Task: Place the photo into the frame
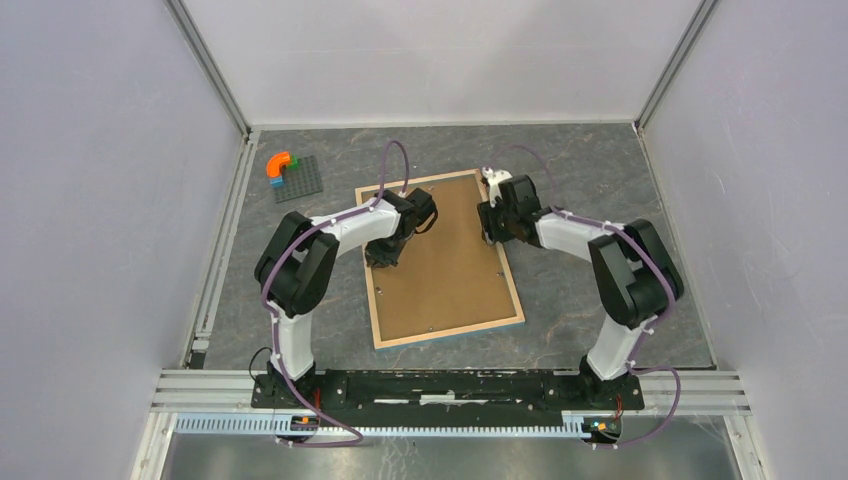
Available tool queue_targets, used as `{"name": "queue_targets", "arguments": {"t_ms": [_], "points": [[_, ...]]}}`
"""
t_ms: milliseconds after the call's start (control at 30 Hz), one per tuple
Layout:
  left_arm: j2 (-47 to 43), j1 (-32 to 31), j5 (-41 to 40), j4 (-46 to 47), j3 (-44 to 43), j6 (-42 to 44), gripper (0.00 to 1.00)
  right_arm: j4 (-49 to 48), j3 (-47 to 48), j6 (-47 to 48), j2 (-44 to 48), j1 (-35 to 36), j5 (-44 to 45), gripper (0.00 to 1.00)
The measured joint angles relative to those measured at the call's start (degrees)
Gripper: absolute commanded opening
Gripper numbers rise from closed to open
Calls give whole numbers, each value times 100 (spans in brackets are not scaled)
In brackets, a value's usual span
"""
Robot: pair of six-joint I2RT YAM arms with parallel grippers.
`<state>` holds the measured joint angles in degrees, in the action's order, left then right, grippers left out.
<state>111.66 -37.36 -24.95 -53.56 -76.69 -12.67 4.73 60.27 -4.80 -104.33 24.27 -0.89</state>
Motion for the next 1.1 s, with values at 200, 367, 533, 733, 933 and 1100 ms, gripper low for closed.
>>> {"name": "queue_targets", "arguments": {"t_ms": [200, 367, 533, 733, 933, 1100], "points": [[232, 170, 264, -328, -345, -9, 16, -625, -1733, -654, 1244, 50, -610, 52], [514, 511, 887, -767, -828, -282, 14, -994, -2898, -1176, 2299, 214, -699, 53], [1322, 765, 1462, -1475, -2079, -625, 15, -1001, -3746, -1683, 3359, 431, -675, 54], [2415, 748, 2205, -951, -4203, -785, 39, -1246, -4680, -2417, 4509, 1056, -866, 64], [1786, 693, 2218, -63, -3309, -820, 68, -164, -4105, -2085, 4848, 1154, -175, 83], [-1115, 597, 2347, 494, -186, -1097, 85, 258, -2935, -1440, 4627, 988, 533, 88]]}}
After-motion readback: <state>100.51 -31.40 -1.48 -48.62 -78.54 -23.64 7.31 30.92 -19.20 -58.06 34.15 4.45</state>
